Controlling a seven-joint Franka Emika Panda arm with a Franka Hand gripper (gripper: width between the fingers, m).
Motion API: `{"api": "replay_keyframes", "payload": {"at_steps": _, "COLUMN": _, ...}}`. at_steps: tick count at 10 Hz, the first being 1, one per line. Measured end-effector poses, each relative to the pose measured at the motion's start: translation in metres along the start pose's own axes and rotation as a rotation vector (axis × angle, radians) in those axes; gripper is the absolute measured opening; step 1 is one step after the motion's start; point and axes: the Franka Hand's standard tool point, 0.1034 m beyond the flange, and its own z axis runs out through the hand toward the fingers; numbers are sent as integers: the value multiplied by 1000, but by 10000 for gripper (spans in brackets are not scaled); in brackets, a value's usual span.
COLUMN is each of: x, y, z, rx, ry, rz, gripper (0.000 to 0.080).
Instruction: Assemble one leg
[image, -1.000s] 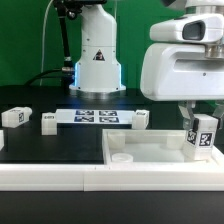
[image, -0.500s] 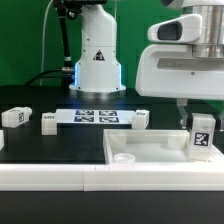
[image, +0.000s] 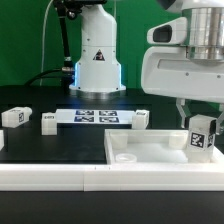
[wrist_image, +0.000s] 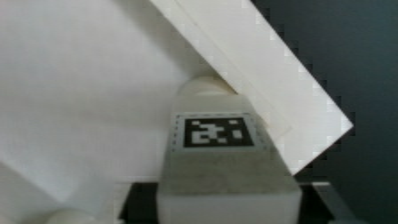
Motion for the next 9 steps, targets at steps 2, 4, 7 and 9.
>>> {"api": "replay_keyframes", "payload": {"at_steps": 2, "x": 1, "y": 1, "z": 0, "rx": 3, "ry": -8, "rz": 94, "gripper": 291}}
{"api": "replay_keyframes", "payload": {"at_steps": 4, "x": 2, "y": 1, "z": 0, "rx": 7, "ry": -17, "rz": 171, "gripper": 291}}
{"api": "replay_keyframes", "payload": {"at_steps": 7, "x": -1, "y": 1, "z": 0, "rx": 1, "ry": -22, "rz": 114, "gripper": 458}}
{"api": "replay_keyframes", "payload": {"at_steps": 9, "x": -2, "y": 1, "z": 1, "rx": -2, "ry": -25, "rz": -3, "gripper": 615}}
